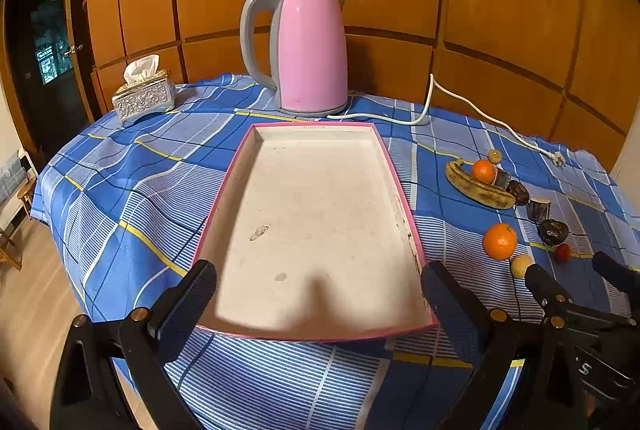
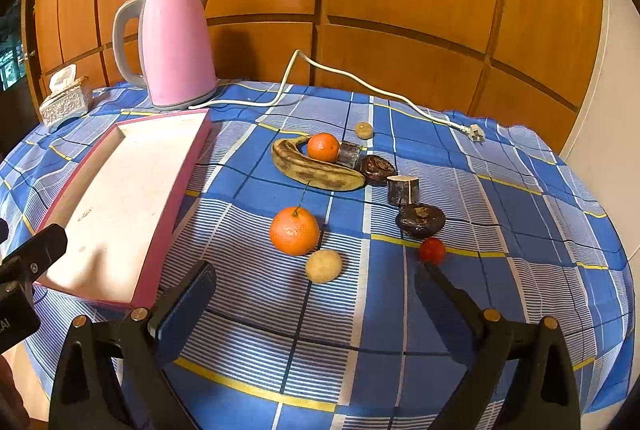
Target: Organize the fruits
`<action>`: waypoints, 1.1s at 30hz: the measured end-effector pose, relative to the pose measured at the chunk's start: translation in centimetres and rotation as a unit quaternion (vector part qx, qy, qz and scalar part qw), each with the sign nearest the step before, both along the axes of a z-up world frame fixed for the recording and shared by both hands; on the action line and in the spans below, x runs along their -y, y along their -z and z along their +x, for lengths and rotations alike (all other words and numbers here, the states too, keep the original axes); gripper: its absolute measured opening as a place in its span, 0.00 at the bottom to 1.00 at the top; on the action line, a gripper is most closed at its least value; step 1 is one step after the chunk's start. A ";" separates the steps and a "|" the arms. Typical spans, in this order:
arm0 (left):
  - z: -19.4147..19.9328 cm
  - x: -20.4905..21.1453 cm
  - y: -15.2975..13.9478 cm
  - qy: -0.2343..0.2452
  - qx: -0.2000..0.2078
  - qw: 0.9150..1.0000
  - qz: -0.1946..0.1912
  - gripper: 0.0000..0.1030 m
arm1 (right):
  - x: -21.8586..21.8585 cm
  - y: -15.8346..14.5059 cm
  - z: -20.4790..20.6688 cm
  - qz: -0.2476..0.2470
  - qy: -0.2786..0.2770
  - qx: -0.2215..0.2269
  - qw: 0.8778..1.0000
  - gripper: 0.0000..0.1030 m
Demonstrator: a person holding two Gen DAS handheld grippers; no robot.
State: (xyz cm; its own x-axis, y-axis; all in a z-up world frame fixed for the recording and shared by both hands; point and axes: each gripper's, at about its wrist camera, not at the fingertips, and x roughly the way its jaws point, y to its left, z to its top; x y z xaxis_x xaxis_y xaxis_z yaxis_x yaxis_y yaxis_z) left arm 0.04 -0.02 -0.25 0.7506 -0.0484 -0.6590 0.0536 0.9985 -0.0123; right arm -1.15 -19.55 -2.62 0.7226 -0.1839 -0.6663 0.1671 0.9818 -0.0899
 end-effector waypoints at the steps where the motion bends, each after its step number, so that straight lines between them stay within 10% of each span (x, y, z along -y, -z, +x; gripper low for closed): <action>1: 0.0 0.0 0.0 0.000 0.000 1.000 0.000 1.00 | -0.2 0.0 -0.2 -0.001 -0.001 0.001 1.000 0.98; 33: -0.1 1.6 -0.5 0.025 0.004 1.000 0.016 1.00 | 1.1 0.0 -0.5 0.011 0.013 0.007 1.000 0.98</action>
